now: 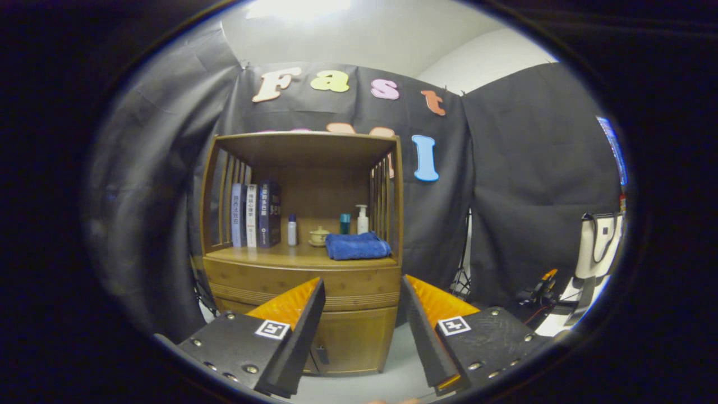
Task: Pull open the drawer, take out the items inside it, and place them on the countertop above the cabinet.
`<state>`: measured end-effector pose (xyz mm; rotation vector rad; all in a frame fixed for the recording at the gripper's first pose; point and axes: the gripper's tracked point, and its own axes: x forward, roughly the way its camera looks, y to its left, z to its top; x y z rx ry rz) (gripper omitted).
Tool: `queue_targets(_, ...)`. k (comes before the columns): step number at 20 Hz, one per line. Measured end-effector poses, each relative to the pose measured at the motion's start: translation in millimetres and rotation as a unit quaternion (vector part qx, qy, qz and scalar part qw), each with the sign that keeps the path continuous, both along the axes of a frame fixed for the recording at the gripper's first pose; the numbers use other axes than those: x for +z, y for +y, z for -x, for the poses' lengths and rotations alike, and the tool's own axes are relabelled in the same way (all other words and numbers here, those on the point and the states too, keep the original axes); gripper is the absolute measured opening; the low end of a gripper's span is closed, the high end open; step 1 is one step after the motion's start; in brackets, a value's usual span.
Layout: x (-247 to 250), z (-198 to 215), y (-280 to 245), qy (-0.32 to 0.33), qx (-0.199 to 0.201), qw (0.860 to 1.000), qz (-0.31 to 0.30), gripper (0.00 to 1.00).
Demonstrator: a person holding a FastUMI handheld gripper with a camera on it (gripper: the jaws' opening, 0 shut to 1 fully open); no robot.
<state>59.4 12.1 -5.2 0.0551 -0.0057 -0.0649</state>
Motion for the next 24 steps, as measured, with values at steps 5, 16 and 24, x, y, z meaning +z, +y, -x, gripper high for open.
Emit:
queue_targets(5,-21,-70,64,0.030,0.064,0.997,-0.028,0.81)
queue_targets(16,-105,-178,159,0.145,0.162,0.976,-0.031,0.81)
queue_targets(24,-153,-210,173,0.207,0.157,0.966,-0.019,0.47)
